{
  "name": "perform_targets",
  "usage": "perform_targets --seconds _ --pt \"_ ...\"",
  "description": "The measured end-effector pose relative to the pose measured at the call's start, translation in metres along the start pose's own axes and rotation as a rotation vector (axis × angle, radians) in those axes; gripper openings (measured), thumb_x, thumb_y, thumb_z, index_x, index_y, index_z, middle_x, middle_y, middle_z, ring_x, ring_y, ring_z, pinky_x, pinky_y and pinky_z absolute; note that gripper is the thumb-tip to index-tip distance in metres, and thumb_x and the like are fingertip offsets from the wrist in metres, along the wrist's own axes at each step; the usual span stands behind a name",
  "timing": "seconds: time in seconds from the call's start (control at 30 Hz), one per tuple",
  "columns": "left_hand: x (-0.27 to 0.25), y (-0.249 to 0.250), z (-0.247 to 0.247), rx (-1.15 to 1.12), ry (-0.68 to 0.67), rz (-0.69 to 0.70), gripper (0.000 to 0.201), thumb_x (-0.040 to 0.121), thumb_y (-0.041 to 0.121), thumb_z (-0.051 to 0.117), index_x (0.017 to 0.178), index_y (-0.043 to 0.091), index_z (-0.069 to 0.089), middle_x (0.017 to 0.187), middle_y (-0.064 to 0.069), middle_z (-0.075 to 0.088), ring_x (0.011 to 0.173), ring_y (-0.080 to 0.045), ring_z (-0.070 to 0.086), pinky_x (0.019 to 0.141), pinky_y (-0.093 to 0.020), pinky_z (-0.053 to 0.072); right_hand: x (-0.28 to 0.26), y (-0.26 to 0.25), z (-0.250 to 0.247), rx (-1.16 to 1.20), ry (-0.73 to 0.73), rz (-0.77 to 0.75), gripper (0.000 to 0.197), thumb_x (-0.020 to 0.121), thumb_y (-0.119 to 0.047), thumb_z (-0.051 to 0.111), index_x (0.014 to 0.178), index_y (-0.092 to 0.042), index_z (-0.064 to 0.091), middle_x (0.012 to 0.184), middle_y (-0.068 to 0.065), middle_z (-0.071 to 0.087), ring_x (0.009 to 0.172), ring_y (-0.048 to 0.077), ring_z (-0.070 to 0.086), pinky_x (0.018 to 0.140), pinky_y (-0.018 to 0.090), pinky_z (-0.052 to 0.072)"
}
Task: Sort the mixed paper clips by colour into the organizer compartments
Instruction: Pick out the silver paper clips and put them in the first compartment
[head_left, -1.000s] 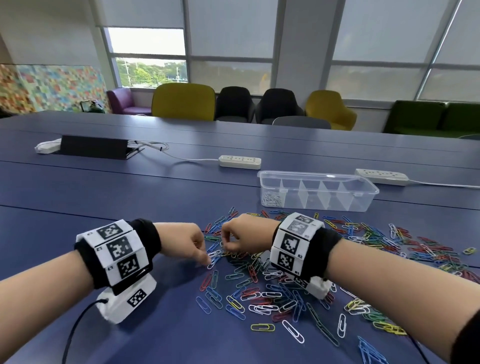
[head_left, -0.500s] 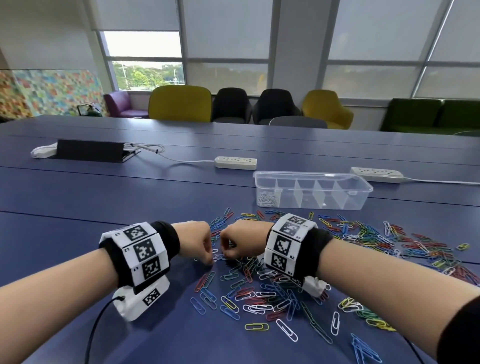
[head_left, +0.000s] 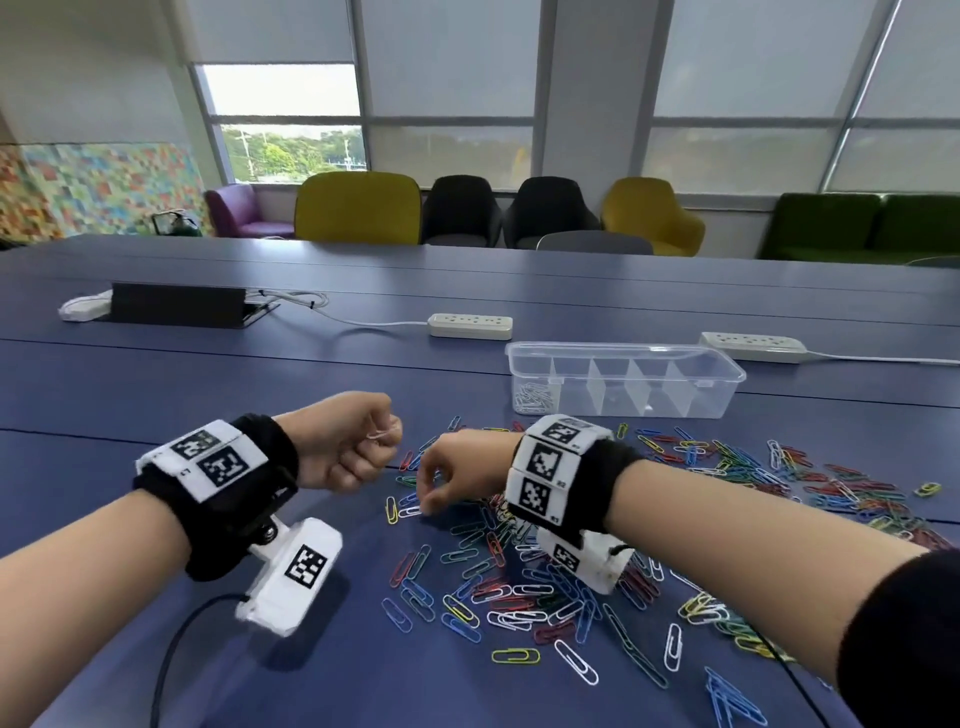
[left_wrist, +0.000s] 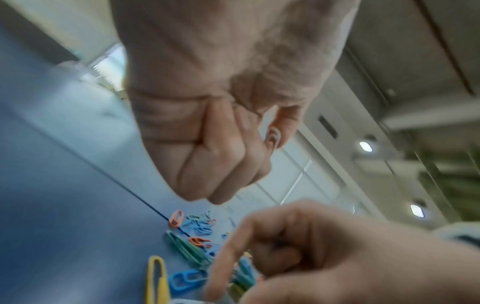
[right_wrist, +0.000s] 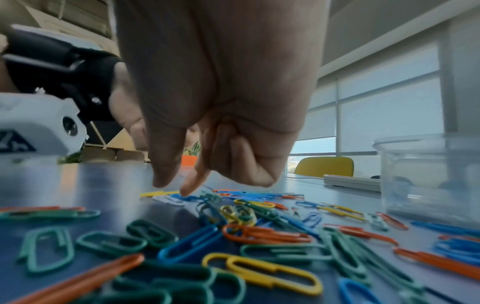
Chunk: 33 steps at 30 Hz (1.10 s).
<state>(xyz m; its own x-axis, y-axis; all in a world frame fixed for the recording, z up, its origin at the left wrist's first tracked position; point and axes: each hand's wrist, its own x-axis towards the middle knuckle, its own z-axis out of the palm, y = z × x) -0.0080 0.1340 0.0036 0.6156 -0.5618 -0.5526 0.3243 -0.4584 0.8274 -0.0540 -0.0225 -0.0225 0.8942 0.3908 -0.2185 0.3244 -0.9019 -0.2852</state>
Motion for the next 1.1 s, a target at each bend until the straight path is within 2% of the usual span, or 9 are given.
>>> perform_targets --seconds 0.13,0.23,0.4,0.57,0.7,0.8,0.9,1.0,1.1 --pt "0.007 -0.006 -0.007 -0.348 -0.046 0.060 0.025 0.073 0.018 0.031 0.049 0.016 0.032 0.048 0.003 0.020 0.033 -0.008 0.019 0.038 -0.011 0.012 0.016 -0.009 0.012 -0.057 -0.039 0.017 0.024 0.084 -0.029 0.067 0.094 -0.007 0.069 0.094 0.013 0.069 0.081 0.025 0.060 0.078 0.032 0.048" --pt "0.013 -0.011 -0.008 -0.509 -0.057 0.090 0.034 0.079 0.019 0.037 0.046 0.016 0.030 0.044 0.004 0.020 0.030 -0.008 0.018 0.034 -0.012 0.011 0.016 -0.011 0.010 -0.093 -0.091 -0.007 0.024 0.087 -0.025 0.062 0.095 -0.003 0.069 0.085 0.013 0.065 0.075 0.022 0.055 0.070 0.028 0.043" --pt "0.021 -0.024 -0.013 -0.833 -0.200 0.169 0.043 0.042 -0.007 0.074 0.047 0.011 0.036 0.047 0.005 0.016 0.040 -0.007 0.009 0.029 -0.019 0.014 -0.002 -0.003 -0.004 -0.079 -0.085 0.038 0.031 0.092 -0.023 0.051 0.088 0.007 0.060 0.080 0.022 0.052 0.070 0.019 0.041 0.065 0.026 0.034" --pt "0.032 -0.027 0.005 -1.058 -0.050 0.155 0.012 0.066 0.002 0.032 0.061 0.012 0.037 0.045 0.000 0.031 0.031 -0.010 0.029 0.027 -0.016 0.022 -0.021 0.005 -0.047 -0.053 0.000 0.078 0.013 0.093 -0.023 0.049 0.089 -0.010 0.047 0.082 0.004 0.049 0.072 0.017 0.042 0.060 0.027 0.033" --pt "0.039 -0.024 0.028 -1.133 0.006 0.144 0.023 0.077 -0.003 0.031 0.074 -0.003 0.054 0.059 -0.016 0.057 0.041 -0.027 0.059 0.039 -0.030 0.053 -0.015 -0.005 -0.068 -0.106 0.030 0.056 0.014 0.093 -0.021 0.048 0.087 -0.008 0.047 0.081 0.009 0.046 0.064 0.015 0.035 0.052 0.024 0.028" --pt "0.046 -0.022 0.039 -1.104 -0.050 0.162 0.037 0.094 0.006 0.025 0.088 -0.013 0.056 0.073 -0.027 0.066 0.057 -0.034 0.068 0.053 -0.043 0.056 -0.004 -0.017 -0.062 -0.186 0.037 0.040 0.015 0.094 -0.022 0.048 0.090 -0.009 0.054 0.085 0.011 0.051 0.067 0.015 0.038 0.052 0.022 0.029" --pt "0.051 -0.019 0.040 -1.119 -0.109 0.186 0.037 0.098 0.014 0.029 0.105 -0.006 0.059 0.089 -0.022 0.068 0.071 -0.033 0.070 0.059 -0.045 0.058 -0.001 -0.020 -0.051 -0.201 0.121 0.023 0.024 0.094 -0.022 0.051 0.110 -0.009 0.061 0.107 0.008 0.064 0.091 0.021 0.056 0.071 0.022 0.037" --pt "0.053 -0.014 0.037 -1.129 -0.061 0.151 0.037 0.099 0.016 0.030 0.092 -0.003 0.061 0.076 -0.018 0.068 0.061 -0.028 0.069 0.057 -0.039 0.058 -0.014 -0.016 -0.053 -0.091 0.233 -0.023 0.025 0.093 -0.024 0.053 0.113 -0.012 0.063 0.111 0.004 0.067 0.101 0.017 0.060 0.077 0.019 0.038" --pt "0.046 -0.011 0.036 -1.086 -0.052 0.075 0.028 0.094 0.012 0.034 0.075 0.003 0.051 0.054 -0.008 0.055 0.039 -0.018 0.056 0.039 -0.021 0.050 -0.036 -0.009 -0.057 0.027 0.373 -0.081 0.021 0.092 -0.022 0.056 0.108 -0.012 0.065 0.105 0.003 0.068 0.092 0.012 0.061 0.079 0.016 0.040"
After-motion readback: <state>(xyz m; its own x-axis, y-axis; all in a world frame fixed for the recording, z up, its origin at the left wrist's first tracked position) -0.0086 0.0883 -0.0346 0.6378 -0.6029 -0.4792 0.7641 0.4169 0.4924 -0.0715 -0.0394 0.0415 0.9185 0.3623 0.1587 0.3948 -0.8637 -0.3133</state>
